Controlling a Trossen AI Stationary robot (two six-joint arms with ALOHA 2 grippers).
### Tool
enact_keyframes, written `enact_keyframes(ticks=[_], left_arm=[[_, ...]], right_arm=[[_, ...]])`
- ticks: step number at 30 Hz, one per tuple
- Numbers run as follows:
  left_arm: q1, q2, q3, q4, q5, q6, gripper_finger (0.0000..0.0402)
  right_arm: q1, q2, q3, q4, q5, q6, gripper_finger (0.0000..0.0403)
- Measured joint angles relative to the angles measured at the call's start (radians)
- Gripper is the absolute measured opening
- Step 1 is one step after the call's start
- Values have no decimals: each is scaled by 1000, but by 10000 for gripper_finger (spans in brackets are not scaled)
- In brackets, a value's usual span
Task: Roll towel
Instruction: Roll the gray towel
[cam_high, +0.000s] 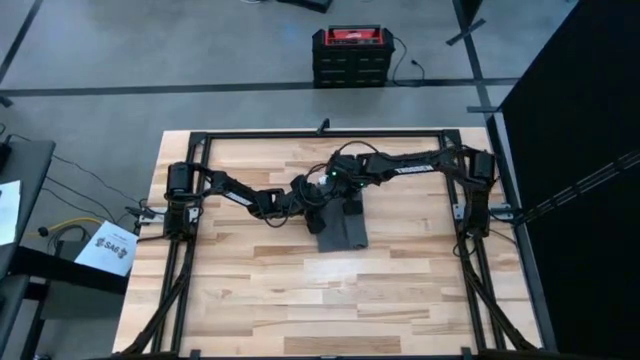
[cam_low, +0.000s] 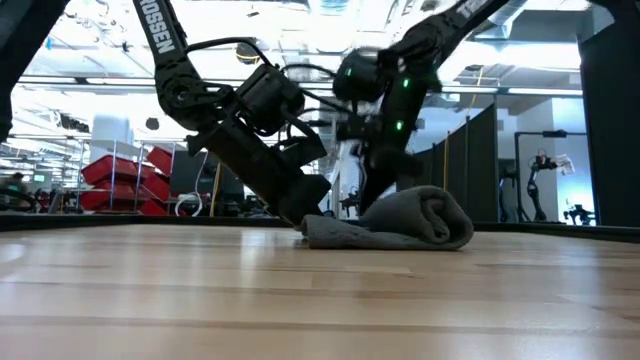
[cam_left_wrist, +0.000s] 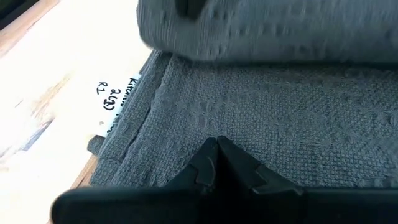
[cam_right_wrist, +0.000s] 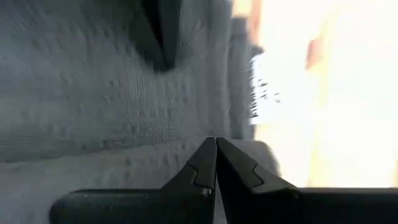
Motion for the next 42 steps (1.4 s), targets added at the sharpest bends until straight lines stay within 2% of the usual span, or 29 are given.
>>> enact_keyframes(ticks=[5, 8, 13, 17, 19, 25, 34, 42], left_arm=[[-8, -3, 1, -1, -1, 19, 0], [-8, -3, 1, -1, 0, 19, 0], [-8, -3, 1, 0, 0, 17, 0], [-8, -3, 1, 5, 0, 14, 0], [-8, -3, 1, 7, 0, 20, 0], [-8, -3, 1, 8, 1, 26, 0], [-8, -3, 1, 10, 1, 51, 0], [-7, -3, 1, 10, 2, 52, 0]], right_arm=[[73, -55, -40, 4, -91, 24, 0], [115, -91, -148, 112, -116, 39, 0], [113, -171, -292, 338, -142, 109, 0], [130, -160, -302, 292, -196, 132, 0], [147, -142, -302, 325, -220, 132, 0], [148, -91, -373, 428, -220, 157, 0], [139, -92, -461, 576, -216, 197, 0], [186, -247, -498, 550, -215, 230, 0]])
